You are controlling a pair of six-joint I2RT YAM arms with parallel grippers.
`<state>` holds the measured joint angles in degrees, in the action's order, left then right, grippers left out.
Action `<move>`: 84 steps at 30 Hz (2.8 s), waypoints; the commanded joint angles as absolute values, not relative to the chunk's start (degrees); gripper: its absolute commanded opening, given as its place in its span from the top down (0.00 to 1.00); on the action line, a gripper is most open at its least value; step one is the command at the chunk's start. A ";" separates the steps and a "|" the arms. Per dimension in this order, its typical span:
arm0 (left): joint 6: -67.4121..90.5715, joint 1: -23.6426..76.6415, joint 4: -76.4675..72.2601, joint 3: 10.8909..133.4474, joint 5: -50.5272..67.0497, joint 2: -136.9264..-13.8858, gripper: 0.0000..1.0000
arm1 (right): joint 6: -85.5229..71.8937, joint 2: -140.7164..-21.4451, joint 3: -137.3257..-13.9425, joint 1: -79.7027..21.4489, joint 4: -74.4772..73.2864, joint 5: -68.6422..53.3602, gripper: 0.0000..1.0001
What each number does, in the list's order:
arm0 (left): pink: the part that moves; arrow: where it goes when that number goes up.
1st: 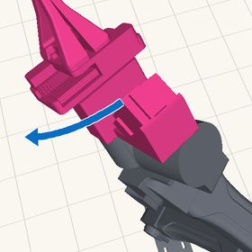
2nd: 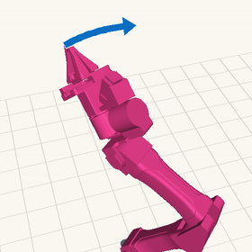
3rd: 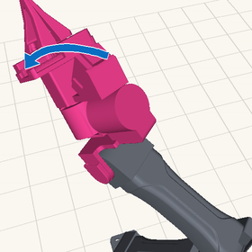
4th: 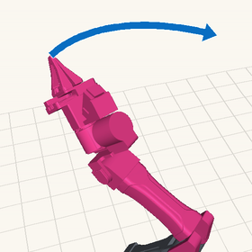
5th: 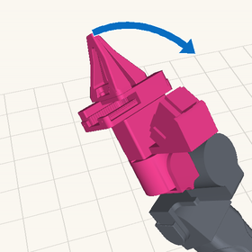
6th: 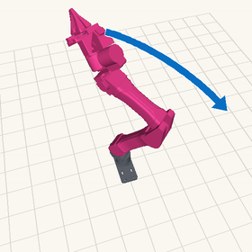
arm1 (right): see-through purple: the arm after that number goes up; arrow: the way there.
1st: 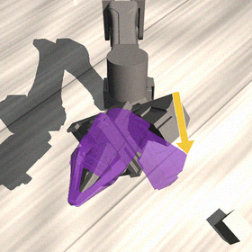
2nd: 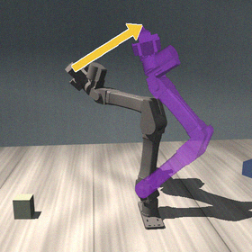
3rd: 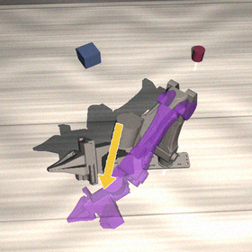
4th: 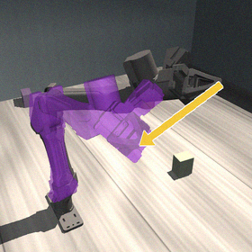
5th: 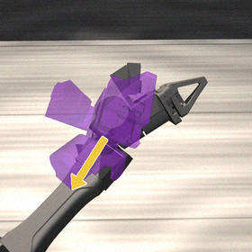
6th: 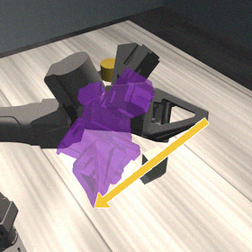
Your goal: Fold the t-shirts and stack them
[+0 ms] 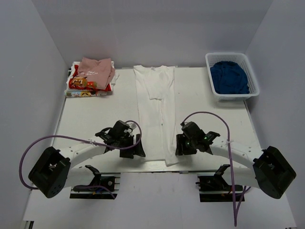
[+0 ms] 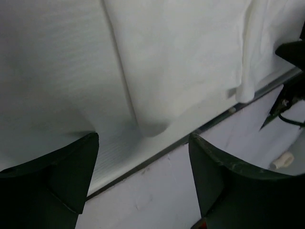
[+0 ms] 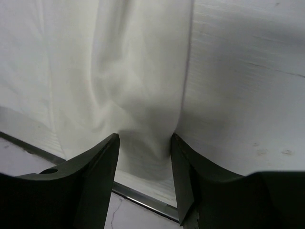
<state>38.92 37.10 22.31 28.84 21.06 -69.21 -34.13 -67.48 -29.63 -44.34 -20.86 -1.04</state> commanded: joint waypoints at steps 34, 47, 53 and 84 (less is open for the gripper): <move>40.42 39.21 25.49 52.54 10.39 -83.32 1.00 | -37.01 -71.09 -44.46 -43.15 -18.55 11.50 1.00; 38.94 28.65 22.07 71.97 7.99 -98.60 1.00 | -31.38 -90.77 -65.11 -36.40 -11.08 18.55 1.00; 36.91 26.29 23.27 79.09 10.02 -106.50 1.00 | -29.62 -99.73 -72.42 -33.58 -11.51 15.57 1.00; 35.68 21.97 18.72 55.48 9.14 -83.42 0.00 | -24.86 -96.86 -66.19 -30.76 -4.93 -7.56 0.10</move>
